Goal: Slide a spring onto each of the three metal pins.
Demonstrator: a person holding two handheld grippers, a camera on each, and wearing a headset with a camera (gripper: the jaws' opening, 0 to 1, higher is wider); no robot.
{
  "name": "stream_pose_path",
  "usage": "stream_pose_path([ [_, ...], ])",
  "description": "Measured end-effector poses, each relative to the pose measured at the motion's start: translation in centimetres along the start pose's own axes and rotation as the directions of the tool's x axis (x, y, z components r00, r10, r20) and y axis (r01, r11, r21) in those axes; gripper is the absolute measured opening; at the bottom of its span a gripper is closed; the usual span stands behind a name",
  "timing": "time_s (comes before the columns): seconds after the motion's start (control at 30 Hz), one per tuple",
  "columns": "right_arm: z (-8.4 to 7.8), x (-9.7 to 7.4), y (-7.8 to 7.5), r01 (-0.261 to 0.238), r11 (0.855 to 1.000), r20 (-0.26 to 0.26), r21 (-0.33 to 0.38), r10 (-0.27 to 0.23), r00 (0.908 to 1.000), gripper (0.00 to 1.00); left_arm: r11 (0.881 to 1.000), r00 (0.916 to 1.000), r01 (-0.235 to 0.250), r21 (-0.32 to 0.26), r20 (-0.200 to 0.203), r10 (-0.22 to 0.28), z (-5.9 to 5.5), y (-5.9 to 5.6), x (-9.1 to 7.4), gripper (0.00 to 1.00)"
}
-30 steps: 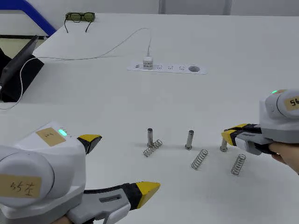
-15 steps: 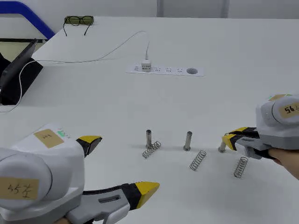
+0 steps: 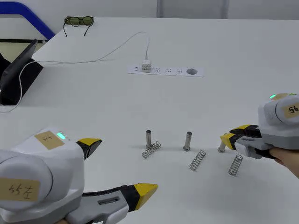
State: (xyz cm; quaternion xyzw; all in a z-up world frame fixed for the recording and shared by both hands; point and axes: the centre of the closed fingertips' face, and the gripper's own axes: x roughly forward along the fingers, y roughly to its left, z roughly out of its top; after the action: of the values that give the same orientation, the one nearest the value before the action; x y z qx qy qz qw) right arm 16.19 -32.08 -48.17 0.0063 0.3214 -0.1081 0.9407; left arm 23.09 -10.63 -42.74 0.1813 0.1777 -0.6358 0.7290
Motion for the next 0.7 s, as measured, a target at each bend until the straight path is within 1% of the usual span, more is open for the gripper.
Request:
stream_pose_path([
  [0.13, 0.9, -0.4, 0.5, -0.031, 0.999, 0.052, 0.007, 0.031, 0.9982, 0.25, 1.000, 1.0000, 0.000, 0.000, 0.000, 0.000, -0.2, 0.3, 0.3, 0.79],
  [0.2, 1.4, -0.6, 0.9, -0.046, 0.999, 0.080, -0.007, 0.046, 0.9957, 0.29, 1.000, 1.0000, 0.002, -0.003, -0.005, -0.002, -0.4, 0.4, 0.7, 0.78],
  [0.27, 1.7, -0.8, 1.1, -0.052, 0.998, 0.094, -0.024, 0.054, 0.9941, 0.31, 1.000, 1.0000, 0.002, -0.003, -0.009, -0.002, -0.5, 0.6, 0.9, 0.78],
  [0.4, 2.4, -1.4, 1.6, -0.078, 0.997, 0.133, -0.023, 0.080, 0.9879, 0.39, 1.000, 0.9999, 0.007, 0.008, -0.016, -0.007, -0.7, 0.8, 1.6, 0.75],
  [0.5, 2.6, -1.8, 1.9, -0.093, 0.995, 0.154, -0.025, 0.095, 0.9834, 0.42, 1.000, 0.9997, 0.012, 0.014, -0.022, -0.012, -0.9, 1.0, 2.2, 0.73],
  [0.7, 3.0, -2.4, 2.4, -0.131, 0.991, 0.194, -0.003, 0.129, 0.9725, 0.49, 0.999, 0.9991, 0.022, 0.032, -0.036, -0.021, -1.3, 1.3, 3.6, 0.70],
])
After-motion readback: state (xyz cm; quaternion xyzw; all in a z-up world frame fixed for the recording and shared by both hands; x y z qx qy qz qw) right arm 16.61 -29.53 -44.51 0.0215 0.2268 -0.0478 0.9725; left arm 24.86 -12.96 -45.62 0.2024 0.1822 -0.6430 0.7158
